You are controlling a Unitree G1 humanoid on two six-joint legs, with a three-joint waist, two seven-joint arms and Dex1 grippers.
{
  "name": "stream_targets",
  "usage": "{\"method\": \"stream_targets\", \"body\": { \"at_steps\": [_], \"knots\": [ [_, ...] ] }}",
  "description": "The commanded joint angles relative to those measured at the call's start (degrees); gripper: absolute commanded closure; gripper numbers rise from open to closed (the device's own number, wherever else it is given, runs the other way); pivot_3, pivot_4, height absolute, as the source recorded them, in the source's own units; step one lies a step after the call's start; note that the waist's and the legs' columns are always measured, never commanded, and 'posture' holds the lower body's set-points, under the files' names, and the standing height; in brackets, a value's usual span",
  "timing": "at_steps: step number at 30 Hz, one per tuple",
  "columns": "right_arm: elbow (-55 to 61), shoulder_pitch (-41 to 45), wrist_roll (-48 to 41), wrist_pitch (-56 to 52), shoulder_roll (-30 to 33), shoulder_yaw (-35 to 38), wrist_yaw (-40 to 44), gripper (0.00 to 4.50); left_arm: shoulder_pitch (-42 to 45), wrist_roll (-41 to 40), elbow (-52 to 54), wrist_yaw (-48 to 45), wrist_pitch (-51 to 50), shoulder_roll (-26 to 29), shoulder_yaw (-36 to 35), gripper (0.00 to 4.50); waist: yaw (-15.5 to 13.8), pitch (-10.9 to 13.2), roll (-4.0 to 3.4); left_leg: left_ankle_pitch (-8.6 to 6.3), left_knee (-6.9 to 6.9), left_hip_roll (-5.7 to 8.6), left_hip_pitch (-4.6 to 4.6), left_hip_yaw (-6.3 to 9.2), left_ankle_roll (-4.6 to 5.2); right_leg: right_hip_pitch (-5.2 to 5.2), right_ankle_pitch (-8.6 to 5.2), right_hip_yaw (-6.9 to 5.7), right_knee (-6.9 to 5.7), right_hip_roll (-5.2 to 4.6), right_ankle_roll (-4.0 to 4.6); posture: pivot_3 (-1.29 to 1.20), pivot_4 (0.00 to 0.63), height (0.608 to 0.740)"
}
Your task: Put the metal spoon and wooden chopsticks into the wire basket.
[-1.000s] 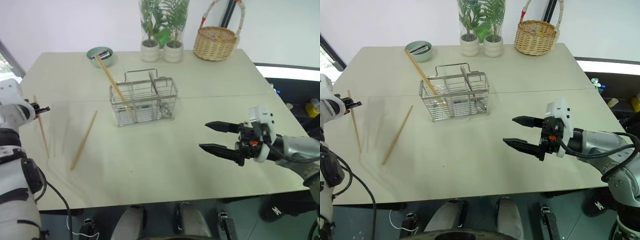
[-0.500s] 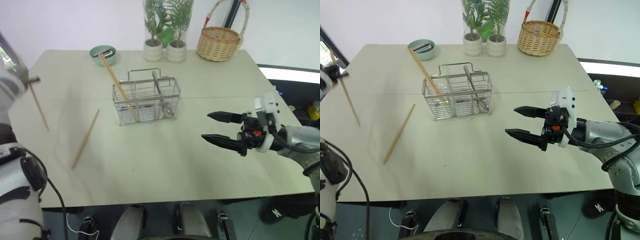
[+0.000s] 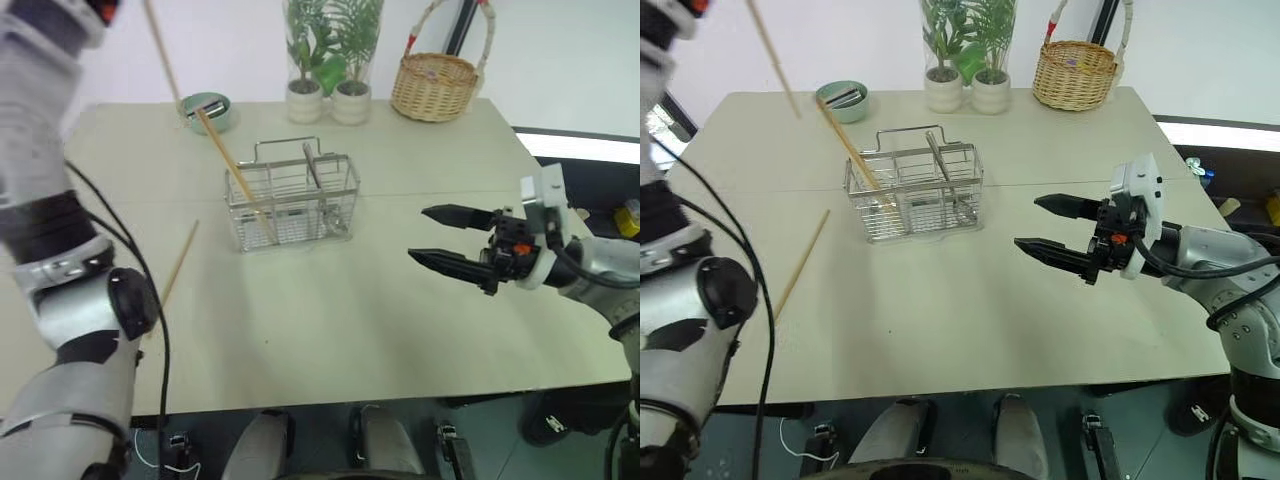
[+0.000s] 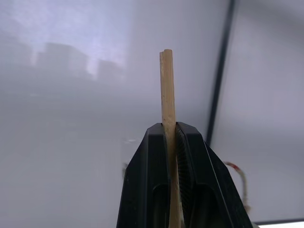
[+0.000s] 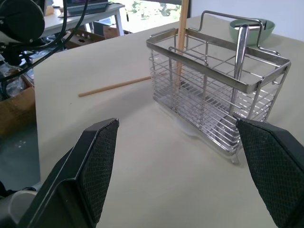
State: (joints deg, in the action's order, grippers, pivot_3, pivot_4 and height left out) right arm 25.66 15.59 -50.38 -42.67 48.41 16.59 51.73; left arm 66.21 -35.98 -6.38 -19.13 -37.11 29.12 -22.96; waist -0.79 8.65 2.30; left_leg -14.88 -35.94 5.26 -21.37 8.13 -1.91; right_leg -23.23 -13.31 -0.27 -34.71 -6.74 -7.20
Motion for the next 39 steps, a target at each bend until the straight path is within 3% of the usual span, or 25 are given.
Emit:
{"method": "stream_targets", "body": {
  "at_steps": [1,15,16,17,23,27,30,36,39],
  "knots": [
    [2.5,0.9,-0.8,1.0,-0.6,0.9,-1.7,0.41,-2.7,1.0,2.6,-2.4,3.3,-3.6,4.8,4.49,0.0,0.0,-0.06,0.00,-0.02,0.01,0.01,0.00,0.01,0.04,0.00,0.01,0.01,-0.02,-0.01,0.00,0.150,0.700],
    [2.2,4.1,-4.8,-0.8,-1.2,1.7,-7.4,0.41,-19.0,8.6,7.6,-0.1,11.8,-10.9,11.6,4.49,-0.2,0.0,-0.13,-0.04,-0.04,-0.01,-0.04,-0.02,0.08,0.09,0.05,0.05,0.24,0.03,0.05,0.00,0.150,0.700],
    [1.9,4.5,-4.7,-0.8,-1.2,1.4,-7.5,0.41,-19.6,8.0,8.4,0.4,11.4,-11.7,11.3,3.69,-0.3,0.0,-0.13,-0.05,-0.05,-0.01,-0.04,-0.02,0.11,0.13,0.05,0.05,0.31,0.03,0.05,0.00,0.150,0.700],
    [1.6,4.9,-4.6,-0.8,-1.2,1.1,-7.6,0.41,-20.1,7.5,9.2,0.9,10.9,-12.2,11.0,3.35,-0.2,0.0,-0.13,-0.09,-0.06,-0.01,-0.04,-0.02,0.19,0.15,0.09,0.05,0.36,0.03,0.00,0.00,0.150,0.700],
    [-0.9,7.0,-4.0,-0.9,-1.3,-0.4,-7.1,0.41,-20.8,3.5,13.7,4.0,6.2,-11.2,6.8,0.24,0.1,0.0,-0.18,-0.15,-0.08,-0.01,-0.04,-0.07,0.27,0.15,0.12,0.06,0.42,0.03,-0.05,0.00,0.150,0.700],
    [-2.8,8.3,-2.5,0.0,-1.7,-2.1,-6.4,0.41,-17.7,0.1,15.2,5.0,0.6,-5.5,3.1,0.11,0.1,0.0,-0.22,-0.15,-0.07,-0.04,-0.03,-0.07,0.28,0.13,0.12,0.06,0.38,0.09,-0.05,0.00,0.150,0.700],
    [-4.0,9.0,-1.4,0.7,-2.2,-2.9,-5.7,0.41,-13.7,-1.0,13.5,3.3,-4.7,2.9,1.6,0.11,0.1,0.0,-0.21,-0.15,-0.10,-0.05,-0.06,-0.05,0.28,0.11,0.13,0.05,0.38,0.13,-0.05,0.00,0.150,0.700],
    [-4.3,9.0,-0.2,1.7,-2.0,-4.3,-2.4,0.41,-8.1,4.6,0.2,1.9,-19.6,18.8,6.4,0.11,0.1,0.0,-0.37,-0.18,-0.03,0.00,0.01,-0.08,0.32,0.15,0.12,0.06,0.38,0.11,-0.06,0.00,0.150,0.700],
    [-4.0,9.0,0.1,1.9,-1.4,-4.6,-0.3,0.41,-7.4,6.3,-7.4,1.6,-29.1,22.4,8.9,0.11,0.1,0.0,-0.45,-0.17,-0.03,0.00,0.05,-0.07,0.33,0.14,0.11,0.06,0.29,0.13,-0.07,0.00,0.150,0.700]
  ]
}}
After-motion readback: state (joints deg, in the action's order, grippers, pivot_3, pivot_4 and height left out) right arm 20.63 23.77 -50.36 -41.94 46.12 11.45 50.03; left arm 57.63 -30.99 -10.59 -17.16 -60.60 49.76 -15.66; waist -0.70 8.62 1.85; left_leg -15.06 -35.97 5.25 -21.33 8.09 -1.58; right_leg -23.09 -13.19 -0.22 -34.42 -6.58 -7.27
